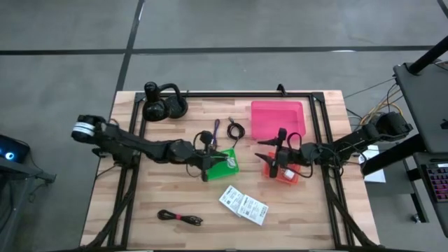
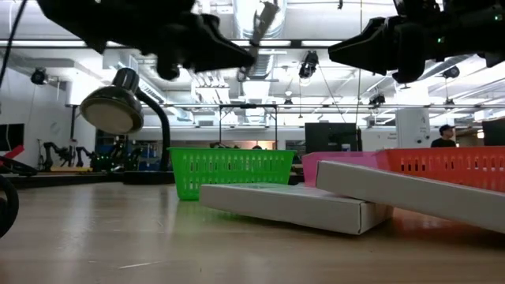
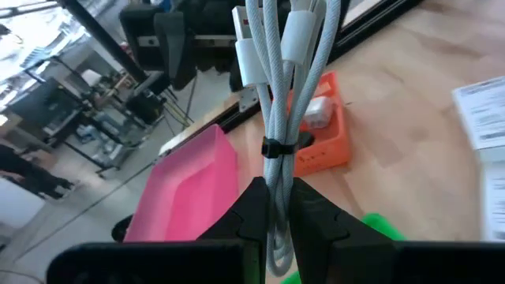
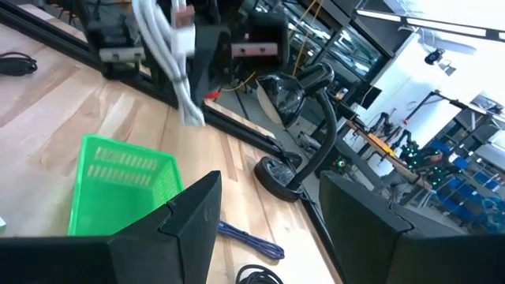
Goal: Pick and place items into bin
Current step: Put the white charger cable into the pink bin
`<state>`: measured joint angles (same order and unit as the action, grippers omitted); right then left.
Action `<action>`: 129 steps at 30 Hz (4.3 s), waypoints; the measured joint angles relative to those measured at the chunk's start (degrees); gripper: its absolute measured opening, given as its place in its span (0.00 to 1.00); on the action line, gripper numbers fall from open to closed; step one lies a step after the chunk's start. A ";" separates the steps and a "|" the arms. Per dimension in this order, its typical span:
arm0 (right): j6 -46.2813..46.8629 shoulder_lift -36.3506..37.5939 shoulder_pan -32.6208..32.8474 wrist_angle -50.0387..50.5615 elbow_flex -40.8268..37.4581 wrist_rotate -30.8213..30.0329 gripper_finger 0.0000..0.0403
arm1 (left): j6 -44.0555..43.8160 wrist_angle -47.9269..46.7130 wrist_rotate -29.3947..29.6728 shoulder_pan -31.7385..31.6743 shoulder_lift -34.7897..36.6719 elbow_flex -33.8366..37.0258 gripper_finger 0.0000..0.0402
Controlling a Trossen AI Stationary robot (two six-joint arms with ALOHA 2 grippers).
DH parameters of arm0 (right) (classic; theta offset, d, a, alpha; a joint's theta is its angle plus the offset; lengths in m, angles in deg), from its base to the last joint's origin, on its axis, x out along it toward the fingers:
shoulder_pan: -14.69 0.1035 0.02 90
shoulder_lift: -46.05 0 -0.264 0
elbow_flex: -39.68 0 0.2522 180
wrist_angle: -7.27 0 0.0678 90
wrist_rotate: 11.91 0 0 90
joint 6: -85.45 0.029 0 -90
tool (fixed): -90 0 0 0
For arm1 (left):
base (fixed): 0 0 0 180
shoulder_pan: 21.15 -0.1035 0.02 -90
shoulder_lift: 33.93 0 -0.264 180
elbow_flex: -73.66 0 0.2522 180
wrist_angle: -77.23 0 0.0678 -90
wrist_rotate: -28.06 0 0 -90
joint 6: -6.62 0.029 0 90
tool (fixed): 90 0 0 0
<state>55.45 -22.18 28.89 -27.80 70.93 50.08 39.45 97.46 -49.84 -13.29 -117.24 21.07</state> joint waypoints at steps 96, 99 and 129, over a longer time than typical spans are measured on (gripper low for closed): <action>-1.66 -9.07 -1.79 3.69 9.27 2.37 0.06 | 0.61 7.07 6.92 -3.31 -16.69 -12.16 0.16; -1.09 -9.03 -1.89 4.06 9.15 -4.18 0.06 | 0.62 5.72 9.21 -3.31 -15.76 -11.40 0.16; 26.53 -7.64 -23.50 16.08 7.66 1.97 0.06 | -7.16 -7.66 9.90 -3.27 -10.27 -10.27 0.16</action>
<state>81.98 -29.82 5.39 -11.73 78.58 52.06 32.29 89.80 -39.94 -16.55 -127.51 10.80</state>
